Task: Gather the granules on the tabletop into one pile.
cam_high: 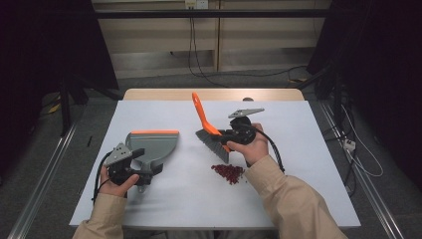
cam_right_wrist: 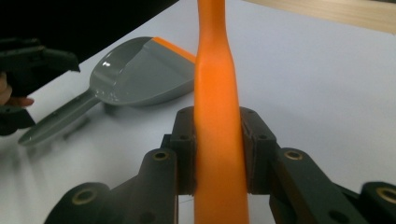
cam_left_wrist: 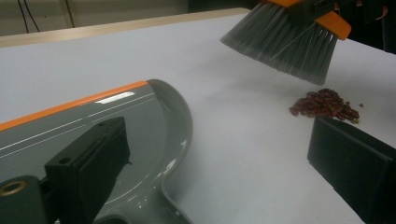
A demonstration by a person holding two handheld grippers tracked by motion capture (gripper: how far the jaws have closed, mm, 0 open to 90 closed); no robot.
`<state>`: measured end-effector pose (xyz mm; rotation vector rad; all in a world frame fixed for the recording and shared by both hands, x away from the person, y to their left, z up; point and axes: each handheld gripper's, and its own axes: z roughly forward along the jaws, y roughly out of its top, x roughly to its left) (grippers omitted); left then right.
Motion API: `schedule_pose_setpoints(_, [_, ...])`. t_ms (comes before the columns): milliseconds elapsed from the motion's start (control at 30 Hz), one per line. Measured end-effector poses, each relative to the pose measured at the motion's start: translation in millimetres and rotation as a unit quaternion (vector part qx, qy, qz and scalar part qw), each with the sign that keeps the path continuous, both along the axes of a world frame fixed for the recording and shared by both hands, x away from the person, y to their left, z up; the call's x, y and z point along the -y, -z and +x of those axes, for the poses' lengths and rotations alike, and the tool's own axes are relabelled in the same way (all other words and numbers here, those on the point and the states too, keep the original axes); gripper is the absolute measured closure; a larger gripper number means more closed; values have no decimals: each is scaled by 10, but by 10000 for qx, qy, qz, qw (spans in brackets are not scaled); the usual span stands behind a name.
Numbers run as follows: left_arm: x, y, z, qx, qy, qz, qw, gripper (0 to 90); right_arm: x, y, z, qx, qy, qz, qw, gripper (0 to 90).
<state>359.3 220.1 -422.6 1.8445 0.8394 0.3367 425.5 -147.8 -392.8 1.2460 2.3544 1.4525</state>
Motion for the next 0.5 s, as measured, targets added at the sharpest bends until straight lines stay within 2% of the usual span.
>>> schedule_pose_setpoints(233, [2,-1,0,32,22,2,10000,52,-15,17,-5,-286,389,220,9986,708])
schedule_pose_setpoints(333, [-3,-7,-1,32,15,33,10000,52,-43,47,-4,-503,585,443,9960,708])
schedule_pose_setpoints(400, [-4,-9,-3,26,13,22,10000,52,-81,65,-2,-518,650,470,9954,708])
schedule_pose_setpoints(500, [-6,-7,1,40,12,35,10000,52,-156,101,5,-658,716,612,9934,708])
